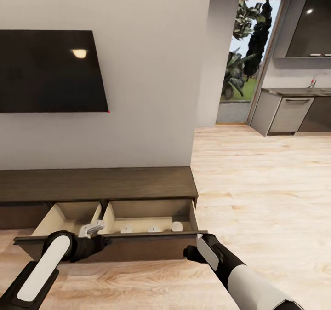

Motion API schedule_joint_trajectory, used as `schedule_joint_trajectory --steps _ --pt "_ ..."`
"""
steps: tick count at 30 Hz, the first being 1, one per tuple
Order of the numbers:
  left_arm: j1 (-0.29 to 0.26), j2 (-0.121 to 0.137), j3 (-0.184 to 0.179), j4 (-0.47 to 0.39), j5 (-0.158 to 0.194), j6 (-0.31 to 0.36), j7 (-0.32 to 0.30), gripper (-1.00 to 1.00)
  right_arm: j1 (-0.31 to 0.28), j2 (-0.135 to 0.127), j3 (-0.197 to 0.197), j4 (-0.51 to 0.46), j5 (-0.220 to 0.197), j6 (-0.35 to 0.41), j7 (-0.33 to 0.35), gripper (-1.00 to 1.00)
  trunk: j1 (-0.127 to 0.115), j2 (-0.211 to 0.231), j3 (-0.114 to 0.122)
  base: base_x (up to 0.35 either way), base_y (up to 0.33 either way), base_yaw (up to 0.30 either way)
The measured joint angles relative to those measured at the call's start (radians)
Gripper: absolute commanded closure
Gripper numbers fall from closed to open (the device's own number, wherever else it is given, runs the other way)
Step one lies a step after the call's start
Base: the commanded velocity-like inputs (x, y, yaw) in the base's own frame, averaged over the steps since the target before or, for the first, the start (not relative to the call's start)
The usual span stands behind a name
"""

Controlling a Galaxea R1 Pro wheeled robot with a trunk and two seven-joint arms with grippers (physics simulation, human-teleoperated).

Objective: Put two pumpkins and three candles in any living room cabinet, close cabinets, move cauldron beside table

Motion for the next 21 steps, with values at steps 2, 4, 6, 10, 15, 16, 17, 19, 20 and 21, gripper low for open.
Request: schedule_joint_trajectory --steps 2,4,6,10,15,16,17,19,20,21 --pt "-0.002 -0.005 -0.019 0.001 -0.029 -0.001 0.001 -1.00 0.000 -0.001 0.021 0.000 0.008 -0.031 0.000 -1.00 0.008 -0.014 -0.006 0.000 0.000 0.000" --pt "-0.002 -0.007 -0.029 0.002 -0.071 -0.001 0.000 -1.00 0.000 -0.002 0.035 0.000 0.010 -0.053 0.001 -1.00 0.015 -0.028 -0.013 0.000 0.000 0.000" --pt "-0.002 -0.009 -0.044 0.015 -0.130 -0.007 -0.005 -1.00 0.003 -0.005 0.045 0.003 0.012 -0.099 0.001 -1.00 0.023 -0.042 -0.019 0.000 0.000 0.000" --pt "0.000 -0.028 -0.083 0.084 -0.183 -0.110 -0.011 -1.00 0.006 -0.007 0.069 0.012 0.018 -0.189 0.004 -1.00 0.038 -0.070 -0.031 0.000 0.000 0.000" --pt "0.000 -0.035 -0.206 0.211 -0.202 -0.289 -0.028 -1.00 0.015 -0.010 0.122 0.017 0.032 -0.233 0.007 -1.00 0.058 -0.105 -0.047 0.000 0.000 0.000" --pt "0.000 -0.035 -0.233 0.238 -0.204 -0.332 -0.040 -1.00 0.020 -0.011 0.127 0.018 0.032 -0.245 0.007 -1.00 0.061 -0.112 -0.050 0.000 0.000 0.000" --pt "0.000 -0.034 -0.258 0.264 -0.205 -0.375 -0.054 -1.00 0.027 -0.011 0.129 0.019 0.032 -0.256 0.008 -1.00 0.065 -0.119 -0.053 0.000 0.000 0.000" --pt "0.000 -0.033 -0.293 0.305 -0.206 -0.438 -0.075 -1.00 0.039 -0.011 0.132 0.020 0.033 -0.271 0.008 -1.00 0.073 -0.133 -0.060 0.000 0.000 0.000" --pt "0.001 -0.032 -0.314 0.332 -0.206 -0.473 -0.087 -1.00 0.046 -0.011 0.134 0.020 0.033 -0.280 0.008 -1.00 0.077 -0.140 -0.063 0.000 0.000 0.000" --pt "0.000 -0.032 -0.325 0.347 -0.207 -0.491 -0.093 -1.00 0.050 -0.011 0.134 0.020 0.033 -0.284 0.008 -1.00 0.081 -0.147 -0.066 0.000 0.000 0.000"
